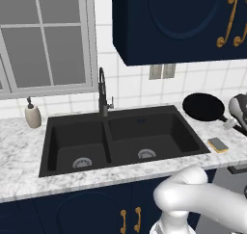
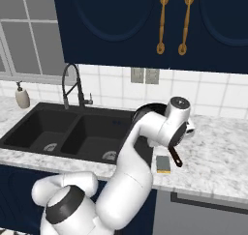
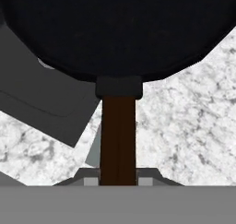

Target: Pick the pan and sponge and place them into the sink. Then turn on the water.

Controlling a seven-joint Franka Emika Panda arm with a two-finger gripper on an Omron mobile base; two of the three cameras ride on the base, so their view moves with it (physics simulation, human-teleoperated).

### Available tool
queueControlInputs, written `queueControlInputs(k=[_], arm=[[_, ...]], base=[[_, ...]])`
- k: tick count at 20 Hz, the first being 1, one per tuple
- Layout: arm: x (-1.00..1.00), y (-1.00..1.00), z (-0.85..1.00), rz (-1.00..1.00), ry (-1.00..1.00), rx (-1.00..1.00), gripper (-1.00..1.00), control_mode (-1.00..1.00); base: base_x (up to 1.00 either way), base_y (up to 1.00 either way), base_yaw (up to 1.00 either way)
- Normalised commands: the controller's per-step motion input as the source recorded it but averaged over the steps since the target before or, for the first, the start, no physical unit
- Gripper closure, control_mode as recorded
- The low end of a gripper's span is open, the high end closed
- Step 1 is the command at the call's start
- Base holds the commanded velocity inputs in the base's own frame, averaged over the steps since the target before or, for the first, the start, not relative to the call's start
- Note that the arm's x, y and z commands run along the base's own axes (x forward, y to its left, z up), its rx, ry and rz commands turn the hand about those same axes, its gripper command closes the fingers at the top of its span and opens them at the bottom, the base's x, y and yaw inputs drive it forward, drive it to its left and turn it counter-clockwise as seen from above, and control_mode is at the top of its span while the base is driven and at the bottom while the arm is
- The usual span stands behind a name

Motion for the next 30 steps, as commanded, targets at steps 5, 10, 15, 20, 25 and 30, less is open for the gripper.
queueControlInputs(k=[5,10,15,20,25,30], arm=[[0.0,0.47,0.34,0.11,0.03,-0.01,1.0,-1.0],[-0.09,0.37,0.19,0.18,0.01,0.0,1.0,-1.0],[0.0,0.59,0.02,0.27,0.07,0.0,1.0,-1.0],[0.0,0.67,0.0,0.11,0.18,-0.07,1.0,-1.0],[0.05,0.62,0.0,0.0,0.1,-0.14,1.0,-1.0],[0.03,0.63,-0.03,0.0,0.01,-0.12,1.0,-1.0]], base=[[0.0,0.0,0.0],[0.0,0.0,0.0],[0.0,0.0,0.0],[0.0,0.0,0.0],[0.0,0.0,0.0],[0.0,0.0,0.0]])
